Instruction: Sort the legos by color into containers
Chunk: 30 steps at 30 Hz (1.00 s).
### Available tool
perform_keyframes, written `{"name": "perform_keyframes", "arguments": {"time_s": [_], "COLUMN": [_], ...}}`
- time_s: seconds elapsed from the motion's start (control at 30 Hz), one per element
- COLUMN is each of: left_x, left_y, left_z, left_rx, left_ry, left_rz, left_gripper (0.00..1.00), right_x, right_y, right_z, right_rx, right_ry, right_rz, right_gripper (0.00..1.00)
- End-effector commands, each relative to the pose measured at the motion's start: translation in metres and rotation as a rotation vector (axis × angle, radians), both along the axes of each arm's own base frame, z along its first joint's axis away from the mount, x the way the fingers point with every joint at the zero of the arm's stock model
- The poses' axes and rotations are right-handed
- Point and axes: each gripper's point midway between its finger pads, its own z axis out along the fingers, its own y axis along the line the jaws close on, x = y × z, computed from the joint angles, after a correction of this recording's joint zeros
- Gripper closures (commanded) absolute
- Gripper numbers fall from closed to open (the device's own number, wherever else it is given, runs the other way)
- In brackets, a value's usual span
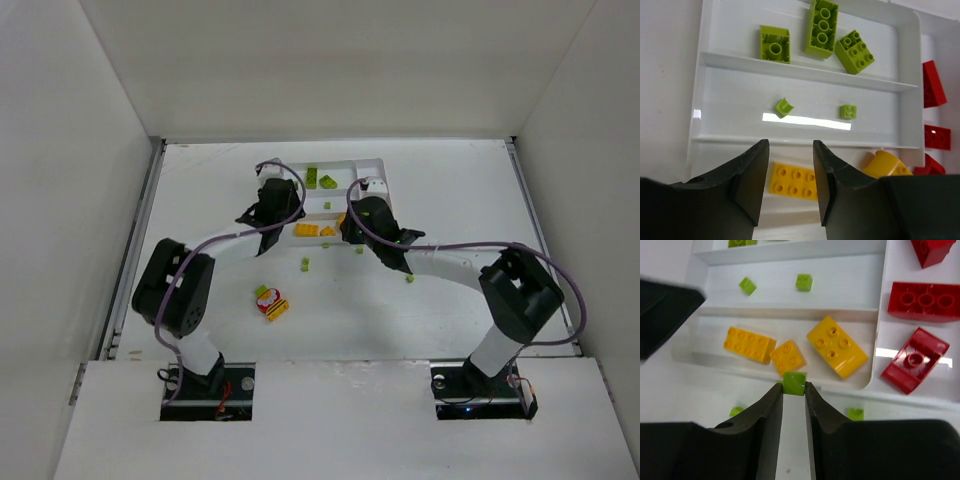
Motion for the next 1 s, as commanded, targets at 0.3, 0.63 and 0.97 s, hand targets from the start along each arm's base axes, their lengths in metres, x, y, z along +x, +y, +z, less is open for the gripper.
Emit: {"name": "perform_keyframes", "arguments": {"time_s": [0.3,0.63,0.97], "left_x": [-0.118,-0.159,-0.146], "left_y": [-0.006,-0.002,-0.020], "left_z": [0.025,-0.004,-0.028], "left_rx": [-0.099,-0.039,0.056], "left_ry": [-0.100,-0.064,-0.012], "left_rz": [-0.074,-0.083,-0.125], "left_gripper": [0.63,0.57,0.60], "right_x": [0.105,0.131,0.070], "right_y": [-0.006,-0.006,-0.034], "right_z": [-0.006,0.000,0.041], "right_rx": [-0.046,-0.069,0.005], "right_ry": [-0.030,-0.032,-0.112], "right_rz": [-0.108,-0.130,-0.147], "right_gripper": [0.69,0.51,0.52]}}
